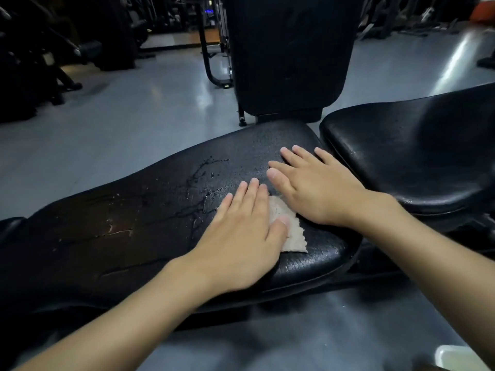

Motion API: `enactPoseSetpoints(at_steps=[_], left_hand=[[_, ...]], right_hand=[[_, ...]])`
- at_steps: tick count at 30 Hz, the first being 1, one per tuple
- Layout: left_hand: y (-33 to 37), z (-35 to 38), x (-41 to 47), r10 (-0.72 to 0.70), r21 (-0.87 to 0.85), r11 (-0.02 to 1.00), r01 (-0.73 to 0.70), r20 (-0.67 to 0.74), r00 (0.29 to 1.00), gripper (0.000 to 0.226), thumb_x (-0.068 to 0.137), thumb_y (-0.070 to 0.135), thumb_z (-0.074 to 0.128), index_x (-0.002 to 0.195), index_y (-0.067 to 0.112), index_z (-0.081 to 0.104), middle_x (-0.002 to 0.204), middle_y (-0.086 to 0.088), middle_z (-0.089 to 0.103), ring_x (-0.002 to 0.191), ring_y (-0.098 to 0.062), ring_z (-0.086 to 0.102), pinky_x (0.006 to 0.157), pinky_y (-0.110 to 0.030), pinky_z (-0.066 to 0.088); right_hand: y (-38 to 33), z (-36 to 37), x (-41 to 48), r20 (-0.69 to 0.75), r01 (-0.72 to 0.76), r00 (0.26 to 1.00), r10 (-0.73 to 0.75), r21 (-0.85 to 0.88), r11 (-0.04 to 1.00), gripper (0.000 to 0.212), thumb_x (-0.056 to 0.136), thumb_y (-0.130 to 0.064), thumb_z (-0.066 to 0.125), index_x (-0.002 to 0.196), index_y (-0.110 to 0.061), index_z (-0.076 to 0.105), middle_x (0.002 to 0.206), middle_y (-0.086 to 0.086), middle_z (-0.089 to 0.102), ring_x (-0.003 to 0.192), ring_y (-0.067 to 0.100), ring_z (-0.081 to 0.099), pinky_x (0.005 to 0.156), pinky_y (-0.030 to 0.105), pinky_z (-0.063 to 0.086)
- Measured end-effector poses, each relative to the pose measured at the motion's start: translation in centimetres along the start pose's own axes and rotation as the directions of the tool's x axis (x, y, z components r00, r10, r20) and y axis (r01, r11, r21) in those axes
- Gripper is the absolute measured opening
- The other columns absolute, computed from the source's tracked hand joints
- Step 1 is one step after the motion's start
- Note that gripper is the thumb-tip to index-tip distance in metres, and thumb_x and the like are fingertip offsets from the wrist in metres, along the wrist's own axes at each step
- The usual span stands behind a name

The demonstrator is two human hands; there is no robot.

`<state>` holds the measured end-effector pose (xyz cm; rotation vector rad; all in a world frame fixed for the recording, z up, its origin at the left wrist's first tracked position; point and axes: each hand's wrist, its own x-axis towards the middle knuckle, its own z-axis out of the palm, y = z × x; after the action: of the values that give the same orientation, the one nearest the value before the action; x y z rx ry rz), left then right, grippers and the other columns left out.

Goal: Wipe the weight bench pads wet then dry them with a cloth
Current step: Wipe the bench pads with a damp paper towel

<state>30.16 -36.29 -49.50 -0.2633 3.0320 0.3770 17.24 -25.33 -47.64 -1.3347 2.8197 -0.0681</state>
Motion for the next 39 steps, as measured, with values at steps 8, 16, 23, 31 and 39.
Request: enactPoseSetpoints(at_steps=[8,16,23,31,39], left_hand=[[-3.3,-1.1,5.8,-0.022,0.02,1.0,0.022,0.036,0.999,0.065,0.102,0.047,0.008,0.157,0.018,-0.01,0.163,0.004,-0.019,0.146,-0.006,-0.023,0.122,-0.033,-0.01],[-7.4,-2.1,14.3,-0.057,-0.037,0.998,0.055,-0.056,0.997,0.065,0.102,0.046,0.016,0.156,0.011,0.011,0.166,-0.003,0.005,0.152,-0.017,0.0,0.122,-0.04,0.0],[-8.4,-4.9,18.5,-0.132,-0.031,0.991,0.13,-0.091,0.987,0.058,0.1,0.041,0.02,0.148,0.009,0.032,0.153,-0.018,0.032,0.142,-0.033,0.027,0.115,-0.047,0.021],[-9.3,-2.7,14.6,-0.05,-0.028,0.998,0.047,-0.094,0.994,0.062,0.092,0.047,0.022,0.139,0.01,0.038,0.144,-0.011,0.041,0.135,-0.027,0.035,0.112,-0.049,0.026],[-6.7,-0.5,2.0,0.14,0.058,0.988,-0.141,0.014,0.99,0.063,0.104,0.042,0.013,0.156,0.011,-0.004,0.165,-0.003,-0.007,0.151,-0.012,-0.009,0.123,-0.036,0.0]], right_hand=[[0.0,0.2,-0.2,-0.043,0.024,0.999,-0.026,-0.054,0.998,0.083,0.086,-0.062,-0.019,0.156,-0.031,0.014,0.166,0.002,0.004,0.153,0.018,-0.004,0.123,0.046,0.001],[-0.9,-0.8,-0.6,0.014,-0.003,1.0,0.004,-0.052,0.999,0.081,0.083,-0.064,-0.008,0.156,-0.037,0.014,0.166,-0.004,0.003,0.152,0.013,-0.005,0.123,0.044,-0.001],[-1.5,-0.5,0.1,0.004,-0.053,0.999,0.053,-0.02,0.998,0.065,0.098,-0.061,0.012,0.153,-0.03,0.028,0.166,-0.003,0.012,0.152,0.01,0.001,0.123,0.043,0.001],[-1.7,0.0,0.7,-0.017,-0.078,0.997,0.077,-0.078,0.994,0.063,0.1,-0.059,0.016,0.155,-0.029,0.023,0.166,0.0,0.01,0.152,0.012,0.003,0.123,0.043,0.004],[-1.9,-0.1,0.5,-0.059,-0.081,0.995,0.077,-0.065,0.995,0.05,0.104,-0.05,0.026,0.146,-0.027,0.042,0.164,0.001,0.021,0.152,0.015,0.012,0.121,0.047,0.01]])
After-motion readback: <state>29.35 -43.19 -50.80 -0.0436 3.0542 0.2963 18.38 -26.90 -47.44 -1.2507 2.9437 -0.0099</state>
